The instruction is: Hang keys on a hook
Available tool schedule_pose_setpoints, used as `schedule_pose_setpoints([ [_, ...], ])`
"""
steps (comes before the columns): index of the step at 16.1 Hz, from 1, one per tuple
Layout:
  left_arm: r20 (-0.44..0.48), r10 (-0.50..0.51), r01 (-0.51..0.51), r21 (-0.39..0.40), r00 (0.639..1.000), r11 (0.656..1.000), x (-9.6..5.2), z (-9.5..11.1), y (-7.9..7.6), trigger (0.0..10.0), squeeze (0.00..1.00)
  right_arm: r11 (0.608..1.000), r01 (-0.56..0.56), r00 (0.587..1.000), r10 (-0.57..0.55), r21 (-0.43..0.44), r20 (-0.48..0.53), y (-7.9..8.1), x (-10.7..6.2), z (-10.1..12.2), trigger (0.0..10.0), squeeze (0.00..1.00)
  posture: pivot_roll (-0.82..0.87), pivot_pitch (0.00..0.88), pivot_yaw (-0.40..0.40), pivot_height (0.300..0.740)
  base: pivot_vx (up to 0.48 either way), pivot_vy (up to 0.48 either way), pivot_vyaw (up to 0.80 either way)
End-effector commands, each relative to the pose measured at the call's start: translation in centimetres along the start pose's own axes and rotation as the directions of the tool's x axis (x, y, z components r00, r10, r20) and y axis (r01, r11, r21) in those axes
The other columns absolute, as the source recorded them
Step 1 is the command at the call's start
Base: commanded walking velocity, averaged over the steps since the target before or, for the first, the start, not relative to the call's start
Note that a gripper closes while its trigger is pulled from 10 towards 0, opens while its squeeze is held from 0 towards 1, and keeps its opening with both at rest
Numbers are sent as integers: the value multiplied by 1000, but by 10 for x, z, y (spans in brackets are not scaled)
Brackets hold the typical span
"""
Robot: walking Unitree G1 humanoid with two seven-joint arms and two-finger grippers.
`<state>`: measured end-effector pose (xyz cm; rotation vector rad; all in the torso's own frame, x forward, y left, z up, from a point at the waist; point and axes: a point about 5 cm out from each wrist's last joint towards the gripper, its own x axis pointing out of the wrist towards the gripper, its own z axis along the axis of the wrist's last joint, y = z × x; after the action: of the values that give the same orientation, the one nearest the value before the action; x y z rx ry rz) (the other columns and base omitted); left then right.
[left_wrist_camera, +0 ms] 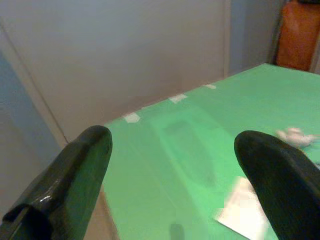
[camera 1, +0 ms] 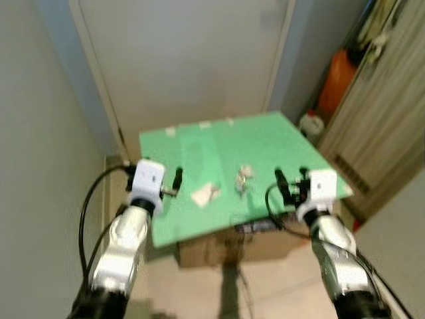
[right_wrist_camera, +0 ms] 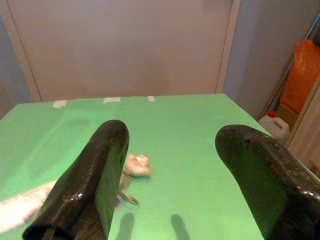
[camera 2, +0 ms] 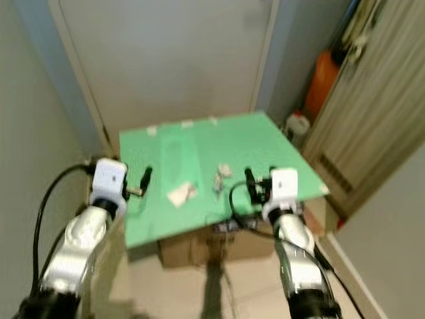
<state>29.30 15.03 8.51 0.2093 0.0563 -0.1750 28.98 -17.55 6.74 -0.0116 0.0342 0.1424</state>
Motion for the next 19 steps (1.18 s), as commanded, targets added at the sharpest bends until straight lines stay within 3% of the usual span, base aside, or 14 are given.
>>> schedule_pose_setpoints([
  [1,-8,-10,10,-17,1000,1000,2,0,-3,10000,0,1000,8,1000,-8,-2,-8,-4,-1,-1,10000,0,-5,0,-5,740,0,428,0],
  [7,22,84,-82,-77,996,994,4,6,9,10000,0,1000,-5,1000,5,-6,-9,-4,-1,0,10000,0,-7,0,-9,740,178,417,0],
  [10,-7,100,-100,-1,995,995,5,3,14,10000,0,1000,-20,1000,20,-5,4,-2,-1,1,10000,0,-7,0,-7,740,303,160,0],
  [19,-34,49,-47,66,998,997,13,4,8,10000,0,1000,-27,1000,27,4,4,2,-4,-1,10000,0,-19,0,19,740,466,0,0],
])
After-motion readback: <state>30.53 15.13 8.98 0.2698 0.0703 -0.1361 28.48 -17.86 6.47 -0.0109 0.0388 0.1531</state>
